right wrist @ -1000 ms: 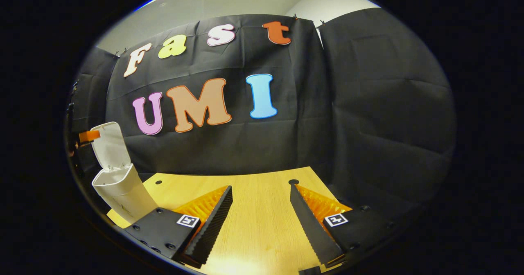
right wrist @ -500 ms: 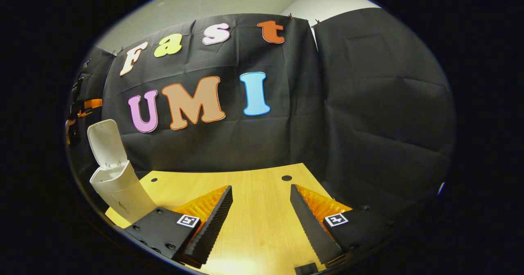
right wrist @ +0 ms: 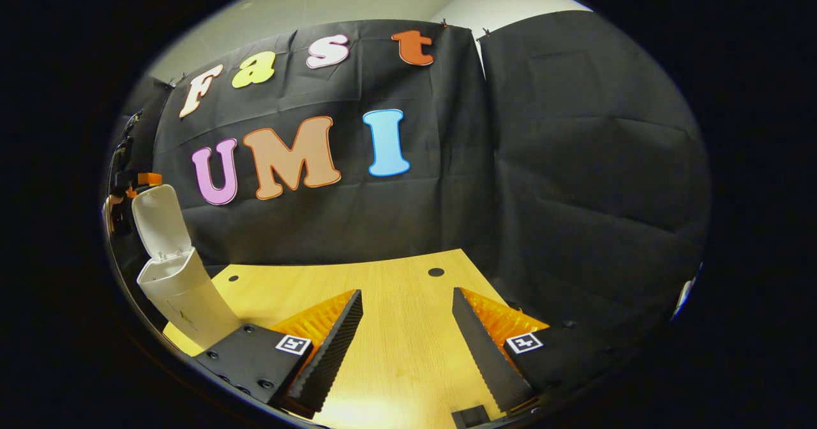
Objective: Press the lid of the desktop garbage bin to open it, pick up the crumpled paper on the desktop and throw it into the bin, then pick up the pop can on the desktop and drop it into the bin, and finally close the garbage bin lid.
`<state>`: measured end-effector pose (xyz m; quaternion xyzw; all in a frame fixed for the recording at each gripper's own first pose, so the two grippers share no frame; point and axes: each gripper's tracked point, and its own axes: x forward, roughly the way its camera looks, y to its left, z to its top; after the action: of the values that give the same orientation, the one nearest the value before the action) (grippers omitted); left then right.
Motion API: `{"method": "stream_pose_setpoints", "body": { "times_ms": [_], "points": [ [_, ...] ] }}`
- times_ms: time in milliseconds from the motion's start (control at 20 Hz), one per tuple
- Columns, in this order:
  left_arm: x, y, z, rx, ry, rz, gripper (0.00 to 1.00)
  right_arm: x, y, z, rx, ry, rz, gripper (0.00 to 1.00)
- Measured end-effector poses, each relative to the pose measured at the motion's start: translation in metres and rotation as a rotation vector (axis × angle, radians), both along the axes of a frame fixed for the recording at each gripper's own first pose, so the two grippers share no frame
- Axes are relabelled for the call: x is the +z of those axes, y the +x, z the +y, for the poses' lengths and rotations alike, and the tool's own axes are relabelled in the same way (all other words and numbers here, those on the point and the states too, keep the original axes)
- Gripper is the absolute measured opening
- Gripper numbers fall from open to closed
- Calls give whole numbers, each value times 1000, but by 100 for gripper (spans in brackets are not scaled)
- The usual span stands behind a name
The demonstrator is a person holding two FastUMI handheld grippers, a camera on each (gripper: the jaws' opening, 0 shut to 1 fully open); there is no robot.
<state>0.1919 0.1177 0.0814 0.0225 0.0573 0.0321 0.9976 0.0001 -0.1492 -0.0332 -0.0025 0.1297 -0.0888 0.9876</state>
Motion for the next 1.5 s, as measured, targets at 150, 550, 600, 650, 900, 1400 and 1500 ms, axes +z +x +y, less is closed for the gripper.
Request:
{"method": "stream_pose_setpoints", "body": {
  "times_ms": [150, 550, 600, 650, 900, 1400, 1500],
  "points": [
    [0, -13, -10, -7, -33, 2, 92, -4, -2, -4, 5, 7, 9, 95],
    [-23, -71, -39, 30, 27, -28, 90, -17, 0, -22, 87, 8, 50, 95],
    [-29, -78, -43, 41, 42, -30, 90, -17, 0, -25, 100, 3, 56, 95],
    [-37, -85, -45, 53, 52, -27, 92, -17, 2, -28, 112, -2, 62, 95],
    [-78, -117, -57, 153, 42, -37, 90, -18, 12, -41, 171, -20, 90, 95],
    [-167, -153, -57, 310, 28, 92, 95, -27, 37, -38, 307, -59, 126, 95],
    [-157, -150, -56, 326, 69, 55, 95, -34, 38, -36, 322, -53, 136, 95]
  ]
}}
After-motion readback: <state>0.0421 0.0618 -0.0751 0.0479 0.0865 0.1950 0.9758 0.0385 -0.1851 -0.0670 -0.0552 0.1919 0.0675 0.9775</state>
